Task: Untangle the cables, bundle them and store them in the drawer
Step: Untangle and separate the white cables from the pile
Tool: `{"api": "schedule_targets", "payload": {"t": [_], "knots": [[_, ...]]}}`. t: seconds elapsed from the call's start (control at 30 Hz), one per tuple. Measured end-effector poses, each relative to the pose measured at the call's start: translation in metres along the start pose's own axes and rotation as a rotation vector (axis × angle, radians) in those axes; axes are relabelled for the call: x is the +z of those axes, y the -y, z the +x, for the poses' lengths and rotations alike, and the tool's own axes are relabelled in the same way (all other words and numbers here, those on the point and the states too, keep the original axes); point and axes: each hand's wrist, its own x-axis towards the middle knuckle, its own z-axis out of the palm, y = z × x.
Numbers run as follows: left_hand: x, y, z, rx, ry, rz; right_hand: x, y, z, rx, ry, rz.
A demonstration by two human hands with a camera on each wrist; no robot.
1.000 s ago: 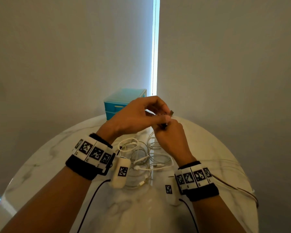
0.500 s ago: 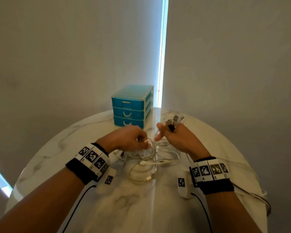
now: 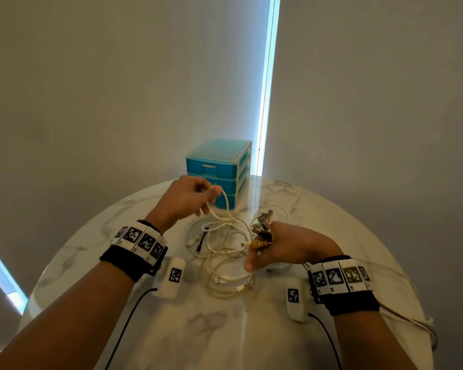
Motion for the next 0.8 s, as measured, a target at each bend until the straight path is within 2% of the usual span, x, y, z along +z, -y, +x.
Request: {"api": "schedule_targets", "payload": {"t": [0.1,0.2,0.3,0.37,0.47,0.5,0.57,0.6,0.7,0.77,0.8], "knots": [[-0.006,-0.007,-0.001,-0.022,-0.059,-0.146,-0.002,-0.003,0.001,-0.023,0.033,-0.061],[-0.014,-0.017,-0.002,-0.002,-0.153,-0.235,0.003,-0.009,0.007,0.062,0.06,-0.118],[-0.023,-0.029,-0.004,0.031,-0.197,-0.329,0.002,-0.015,0.012,0.071,-0.023,-0.114],[-0.026,-0.038,-0.007,0.059,-0.182,-0.355,0.002,-0.016,0.014,0.012,-0.083,-0.099],[-0.026,-0.053,-0.01,0.102,-0.17,-0.377,-0.001,-0.02,0.017,-0.04,-0.347,0.068],[-0.026,-0.059,-0.011,0.108,-0.177,-0.381,-0.001,-0.021,0.019,-0.031,-0.45,0.118],[-0.027,-0.068,-0.012,0.132,-0.18,-0.418,0.0,-0.023,0.02,0.001,-0.568,0.168],[-0.029,-0.073,-0.012,0.152,-0.179,-0.446,0.002,-0.023,0.021,0.031,-0.572,0.171],[-0.034,-0.088,-0.012,0.225,-0.211,-0.521,0.009,-0.024,0.029,0.126,-0.452,0.122],[-0.041,-0.095,-0.009,0.251,-0.282,-0.588,0.01,-0.028,0.034,0.215,-0.496,0.097],[-0.045,-0.096,-0.008,0.253,-0.329,-0.65,0.008,-0.031,0.036,0.26,-0.575,0.084]]}}
